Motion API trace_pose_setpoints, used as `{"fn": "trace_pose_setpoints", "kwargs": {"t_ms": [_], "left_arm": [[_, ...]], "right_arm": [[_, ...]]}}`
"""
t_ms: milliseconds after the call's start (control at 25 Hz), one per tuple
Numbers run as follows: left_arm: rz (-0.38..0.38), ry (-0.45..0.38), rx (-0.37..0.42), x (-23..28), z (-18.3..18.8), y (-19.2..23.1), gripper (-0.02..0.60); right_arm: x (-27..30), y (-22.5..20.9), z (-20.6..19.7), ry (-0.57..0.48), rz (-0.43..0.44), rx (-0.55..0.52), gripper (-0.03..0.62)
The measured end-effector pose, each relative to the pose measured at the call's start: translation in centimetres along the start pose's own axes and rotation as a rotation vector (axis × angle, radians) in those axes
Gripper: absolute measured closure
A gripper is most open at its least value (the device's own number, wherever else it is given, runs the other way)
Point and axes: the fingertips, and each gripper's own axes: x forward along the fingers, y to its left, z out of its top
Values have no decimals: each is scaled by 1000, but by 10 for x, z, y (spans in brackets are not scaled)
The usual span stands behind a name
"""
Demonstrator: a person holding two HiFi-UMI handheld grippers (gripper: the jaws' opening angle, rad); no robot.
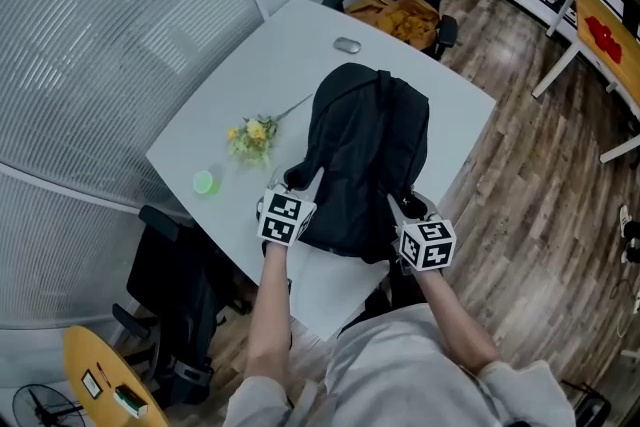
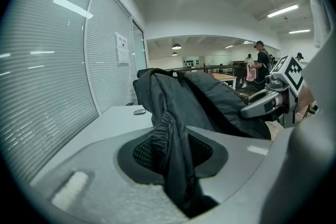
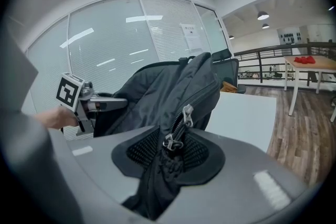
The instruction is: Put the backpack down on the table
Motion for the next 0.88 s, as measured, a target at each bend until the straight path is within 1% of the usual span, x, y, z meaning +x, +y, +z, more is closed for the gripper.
{"fn": "trace_pose_setpoints", "kwargs": {"t_ms": [160,400,880], "left_arm": [[-12,19,-37,14,-10,-1,479],[-23,48,-40,41,-9,8,479],[-27,76,-79,80,-12,24,479]], "right_arm": [[7,-13,1,19,-1,-1,488],[25,-30,5,36,-5,14,490],[58,-63,17,62,-14,21,490]]}}
